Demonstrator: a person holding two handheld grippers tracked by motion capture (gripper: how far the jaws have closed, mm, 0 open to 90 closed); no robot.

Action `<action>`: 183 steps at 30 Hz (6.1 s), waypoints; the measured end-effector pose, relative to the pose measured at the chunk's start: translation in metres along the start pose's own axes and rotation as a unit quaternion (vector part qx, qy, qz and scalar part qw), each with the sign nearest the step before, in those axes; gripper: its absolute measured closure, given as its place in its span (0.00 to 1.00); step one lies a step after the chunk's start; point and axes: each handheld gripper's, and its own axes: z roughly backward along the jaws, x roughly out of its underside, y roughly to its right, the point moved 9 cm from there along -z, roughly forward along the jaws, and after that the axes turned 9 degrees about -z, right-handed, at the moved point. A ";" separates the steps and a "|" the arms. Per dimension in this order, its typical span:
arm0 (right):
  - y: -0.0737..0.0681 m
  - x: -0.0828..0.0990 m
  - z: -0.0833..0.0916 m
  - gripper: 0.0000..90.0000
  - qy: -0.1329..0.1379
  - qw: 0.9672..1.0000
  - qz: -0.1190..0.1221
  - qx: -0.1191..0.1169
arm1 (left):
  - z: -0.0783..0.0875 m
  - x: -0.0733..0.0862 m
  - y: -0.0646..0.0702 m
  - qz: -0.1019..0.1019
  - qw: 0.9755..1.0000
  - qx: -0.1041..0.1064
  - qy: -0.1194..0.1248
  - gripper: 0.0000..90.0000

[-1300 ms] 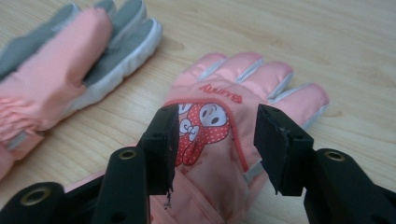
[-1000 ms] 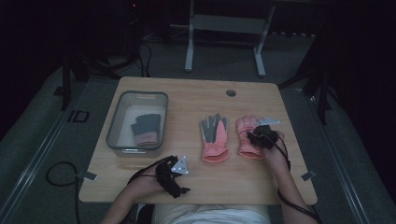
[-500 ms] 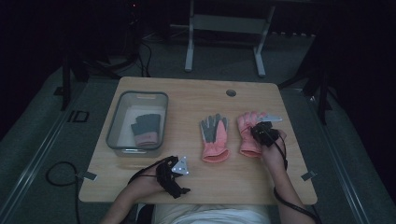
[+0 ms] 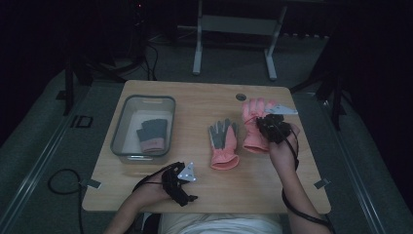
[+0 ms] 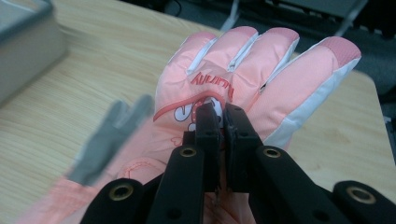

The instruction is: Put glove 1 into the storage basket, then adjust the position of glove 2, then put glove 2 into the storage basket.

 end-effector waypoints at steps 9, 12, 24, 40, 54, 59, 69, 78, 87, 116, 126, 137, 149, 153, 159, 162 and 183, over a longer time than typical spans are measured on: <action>-0.052 -0.016 0.006 0.96 0.009 1.000 -0.002 -0.024 | 0.000 -0.002 0.000 -0.004 1.000 0.000 -0.001 0.12; -0.069 -0.015 -0.002 0.96 0.003 1.000 -0.006 -0.030 | 0.000 -0.002 0.000 -0.003 1.000 -0.001 0.000 0.12; -0.094 0.031 -0.046 0.95 -0.055 0.998 0.004 -0.017 | 0.001 -0.004 0.001 -0.004 1.000 0.000 0.003 0.12; -0.091 0.061 -0.078 0.91 -0.084 0.996 -0.004 -0.032 | -0.002 -0.005 0.006 -0.001 1.000 0.014 0.002 0.12; -0.099 0.046 -0.062 0.45 -0.069 0.993 0.014 -0.091 | 0.001 -0.010 0.006 0.000 1.000 0.016 0.014 0.12; -0.098 0.038 -0.049 0.28 -0.052 0.991 0.015 -0.124 | 0.003 -0.010 0.005 0.002 1.000 0.011 0.013 0.12; -0.072 0.020 -0.038 0.16 0.002 0.988 0.094 -0.120 | 0.002 -0.018 0.008 0.007 1.000 0.012 0.027 0.12; -0.056 0.008 -0.028 0.17 0.022 0.988 0.067 -0.139 | 0.017 -0.029 0.001 0.033 0.997 -0.007 0.071 0.12; -0.040 0.010 -0.018 0.16 0.014 0.983 0.048 -0.179 | 0.048 -0.066 -0.025 0.069 0.988 -0.072 0.116 0.12; -0.058 0.037 -0.066 0.59 -0.033 0.983 0.061 -0.170 | 0.013 -0.089 -0.157 0.237 0.958 -0.157 0.040 0.31; -0.035 0.076 -0.082 0.39 -0.127 0.971 -0.015 -0.200 | -0.025 -0.075 -0.148 0.294 0.951 -0.088 0.022 0.21; -0.037 0.096 -0.095 0.48 -0.195 0.948 -0.077 -0.240 | -0.061 -0.070 -0.147 0.363 0.930 0.009 0.054 0.40; -0.043 0.092 -0.086 0.71 -0.152 0.963 -0.061 -0.216 | -0.051 -0.085 -0.143 0.335 0.940 0.013 0.066 0.84; -0.043 0.084 -0.078 0.72 -0.135 0.964 -0.068 -0.220 | -0.038 -0.094 -0.144 0.321 0.944 0.008 0.075 0.85; -0.047 0.070 -0.069 0.73 -0.115 0.966 -0.064 -0.222 | -0.019 -0.101 -0.147 0.312 0.947 -0.002 0.080 0.85; -0.052 0.061 -0.064 0.73 -0.106 0.966 -0.065 -0.226 | -0.007 -0.104 -0.148 0.308 0.948 -0.007 0.084 0.85; -0.094 -0.015 -0.039 0.73 -0.039 0.965 -0.040 -0.256 | 0.088 -0.113 -0.171 0.286 0.950 -0.070 0.105 0.86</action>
